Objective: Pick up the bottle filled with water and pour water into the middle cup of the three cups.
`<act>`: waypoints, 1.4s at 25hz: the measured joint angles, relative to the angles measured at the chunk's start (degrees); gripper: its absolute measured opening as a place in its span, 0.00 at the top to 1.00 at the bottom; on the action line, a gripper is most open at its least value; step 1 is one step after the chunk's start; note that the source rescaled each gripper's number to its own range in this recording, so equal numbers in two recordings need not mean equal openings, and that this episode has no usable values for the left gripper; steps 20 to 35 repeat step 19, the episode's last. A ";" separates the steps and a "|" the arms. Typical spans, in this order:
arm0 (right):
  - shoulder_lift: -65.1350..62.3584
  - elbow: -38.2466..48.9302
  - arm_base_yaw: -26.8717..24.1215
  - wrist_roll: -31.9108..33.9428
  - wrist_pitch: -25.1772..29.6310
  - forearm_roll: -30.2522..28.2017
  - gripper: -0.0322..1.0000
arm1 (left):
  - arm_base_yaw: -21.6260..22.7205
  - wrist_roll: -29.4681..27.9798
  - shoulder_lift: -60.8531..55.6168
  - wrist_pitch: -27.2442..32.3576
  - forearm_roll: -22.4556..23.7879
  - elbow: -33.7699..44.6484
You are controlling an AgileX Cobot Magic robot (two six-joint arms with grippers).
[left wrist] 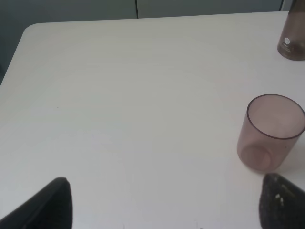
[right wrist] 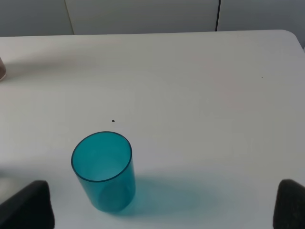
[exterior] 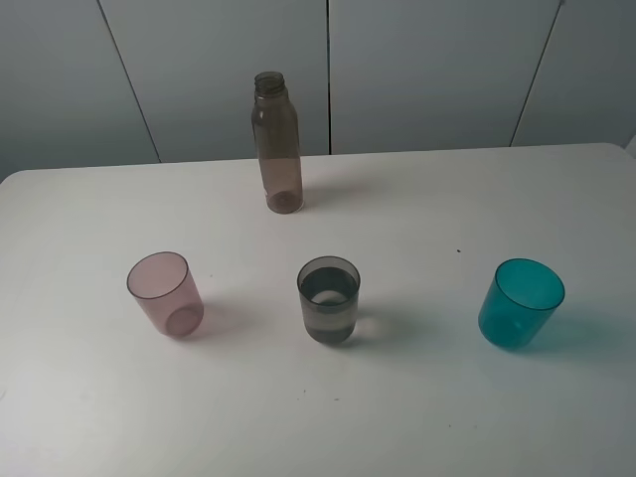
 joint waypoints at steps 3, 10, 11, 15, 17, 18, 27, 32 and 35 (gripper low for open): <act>0.00 0.00 0.00 -3.07 0.00 0.00 0.00 | 0.00 0.00 0.00 0.00 0.00 0.00; 0.00 0.00 0.00 -9.74 0.00 0.36 0.00 | 0.00 0.00 0.00 0.00 0.00 0.00; 0.00 0.00 0.00 -9.74 0.00 0.36 0.00 | 0.00 -0.13 0.00 0.00 0.00 0.00; 0.00 0.00 0.00 -7.38 0.00 0.36 0.00 | 0.00 -0.13 0.00 0.00 0.00 0.00; 0.00 0.00 0.00 -7.10 0.00 0.36 0.00 | 0.00 -0.13 0.00 0.00 0.00 0.00; 0.00 0.00 0.00 -7.00 0.00 0.36 0.00 | 0.00 -0.13 0.00 0.00 0.00 0.00; 0.00 0.00 0.00 -7.00 0.00 0.36 0.00 | 0.00 -0.13 0.00 0.00 0.00 0.00; 0.00 0.00 0.00 -7.00 0.00 0.36 0.00 | 0.00 -0.13 0.00 0.00 0.00 0.00; 0.00 0.00 0.00 -7.00 0.00 0.36 0.00 | 0.00 -0.13 0.00 0.00 0.00 0.00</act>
